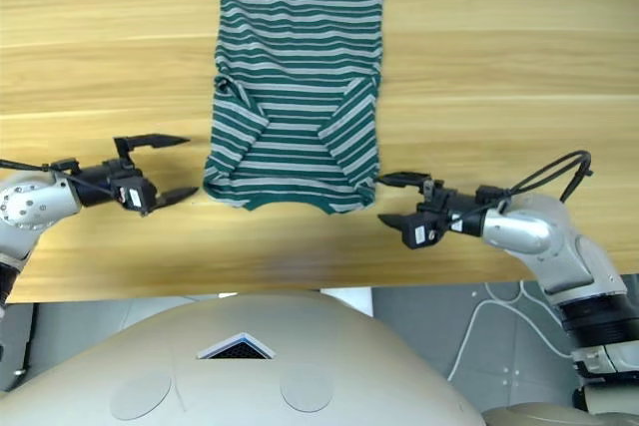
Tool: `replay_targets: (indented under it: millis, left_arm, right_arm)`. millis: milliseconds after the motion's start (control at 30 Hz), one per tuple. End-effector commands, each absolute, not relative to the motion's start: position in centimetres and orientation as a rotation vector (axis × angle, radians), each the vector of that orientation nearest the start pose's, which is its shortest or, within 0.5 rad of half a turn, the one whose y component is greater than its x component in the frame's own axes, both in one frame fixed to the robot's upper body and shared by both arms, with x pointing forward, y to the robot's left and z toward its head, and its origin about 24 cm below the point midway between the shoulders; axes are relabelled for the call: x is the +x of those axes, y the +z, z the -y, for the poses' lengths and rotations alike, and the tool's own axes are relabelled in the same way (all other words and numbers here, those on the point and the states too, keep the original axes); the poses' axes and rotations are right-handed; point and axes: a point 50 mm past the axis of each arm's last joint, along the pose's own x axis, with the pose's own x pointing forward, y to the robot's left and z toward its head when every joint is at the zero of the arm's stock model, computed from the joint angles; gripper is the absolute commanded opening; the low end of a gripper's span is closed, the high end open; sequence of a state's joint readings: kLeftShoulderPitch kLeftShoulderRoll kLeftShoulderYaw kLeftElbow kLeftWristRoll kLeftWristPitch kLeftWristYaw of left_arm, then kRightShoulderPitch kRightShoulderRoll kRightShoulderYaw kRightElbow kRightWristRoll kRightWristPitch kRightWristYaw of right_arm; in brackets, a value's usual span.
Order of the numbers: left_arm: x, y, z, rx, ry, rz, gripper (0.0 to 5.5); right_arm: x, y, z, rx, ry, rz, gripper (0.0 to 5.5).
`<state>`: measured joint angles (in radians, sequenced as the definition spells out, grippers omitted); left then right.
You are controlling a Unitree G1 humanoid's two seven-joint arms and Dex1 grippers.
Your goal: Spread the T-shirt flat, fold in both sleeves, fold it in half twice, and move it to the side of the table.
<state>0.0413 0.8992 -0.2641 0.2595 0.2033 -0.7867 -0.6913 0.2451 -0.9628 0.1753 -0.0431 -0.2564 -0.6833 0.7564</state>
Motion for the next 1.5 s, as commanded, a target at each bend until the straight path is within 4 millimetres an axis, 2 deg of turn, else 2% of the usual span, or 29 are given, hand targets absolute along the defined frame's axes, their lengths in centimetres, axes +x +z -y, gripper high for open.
replay_targets:
  millis: [33,200,300,433,667,933,1233,1500]
  left_arm:
    - [18.8,1.4,-23.5,1.092,-1.297,-0.135,4.57]
    - [18.8,1.1,-22.6,1.077,-1.340,-0.106,4.57]
    - [18.3,0.7,-22.2,1.062,-1.394,-0.112,4.57]
    - [17.5,0.7,-21.6,1.038,-1.459,-0.111,3.86]
    - [17.2,1.3,-20.9,1.013,-1.504,-0.095,2.83]
    - [18.1,1.1,-21.7,1.059,-1.453,-0.144,1.50]
    - [18.3,1.5,-21.0,1.032,-1.458,-0.097,0.07]
    - [17.6,2.4,-20.0,0.955,-1.498,0.004,0.03]
  right_arm:
    - [16.5,3.8,22.6,-1.174,1.341,-0.121,3.69]
    - [16.6,3.7,22.3,-1.172,1.350,-0.109,3.69]
    - [16.5,3.6,22.1,-1.167,1.360,-0.107,3.24]
    - [16.4,3.4,21.9,-1.156,1.373,-0.103,2.47]
    - [16.3,3.3,21.9,-1.156,1.373,-0.105,1.33]
    - [16.4,3.3,21.9,-1.159,1.365,-0.094,0.00]
    - [16.5,3.5,21.9,-1.162,1.358,-0.085,0.00]
    - [16.3,4.1,22.0,-1.152,1.363,-0.062,0.00]
